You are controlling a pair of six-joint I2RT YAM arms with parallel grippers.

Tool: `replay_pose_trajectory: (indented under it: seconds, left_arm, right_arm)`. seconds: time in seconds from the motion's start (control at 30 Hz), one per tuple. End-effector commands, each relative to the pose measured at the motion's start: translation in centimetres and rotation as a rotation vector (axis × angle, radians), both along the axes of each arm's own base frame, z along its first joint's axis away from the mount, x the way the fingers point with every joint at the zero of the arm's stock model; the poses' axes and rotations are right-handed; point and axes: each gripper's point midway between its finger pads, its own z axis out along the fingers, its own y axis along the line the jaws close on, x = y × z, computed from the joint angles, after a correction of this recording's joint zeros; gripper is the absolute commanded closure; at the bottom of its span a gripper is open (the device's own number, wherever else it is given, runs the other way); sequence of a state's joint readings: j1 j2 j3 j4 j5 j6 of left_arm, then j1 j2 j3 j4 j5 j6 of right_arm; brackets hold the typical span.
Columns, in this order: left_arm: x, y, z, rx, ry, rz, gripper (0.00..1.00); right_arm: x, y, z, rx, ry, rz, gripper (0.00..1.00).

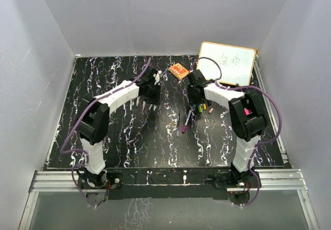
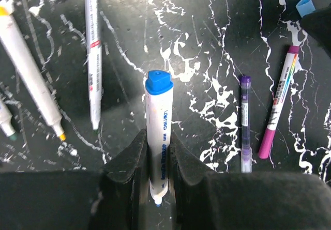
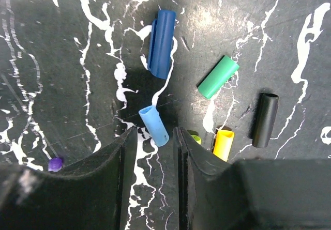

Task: Open the pen caps

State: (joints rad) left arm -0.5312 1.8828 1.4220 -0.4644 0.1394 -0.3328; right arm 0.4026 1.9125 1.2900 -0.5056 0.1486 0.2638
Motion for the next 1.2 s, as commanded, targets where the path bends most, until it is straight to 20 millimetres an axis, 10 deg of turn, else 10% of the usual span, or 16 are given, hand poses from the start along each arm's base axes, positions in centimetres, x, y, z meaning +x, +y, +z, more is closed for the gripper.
replay_pose_trajectory:
  seconds: [0.0, 0.5, 1.17]
  left_arm:
    - [0.1, -0.7, -0.9, 0.091, 0.008, -0.040, 1.00]
    - [1.3, -0.2, -5.2, 0.239, 0.040, -0.023, 0.99]
    - [1.8, 1.6, -6.3, 0.342, 0.028, 0.020, 0.72]
  right_arm:
    - [2.4, 0.4, 5.8, 0.070, -0.177, -0.016, 0.67]
    - [-0.1, 0.8, 12.8, 0.200, -0.344, 0.046, 0.60]
    - [-4.4, 6.5, 9.5, 0.274, -0.225, 0.197, 0.59]
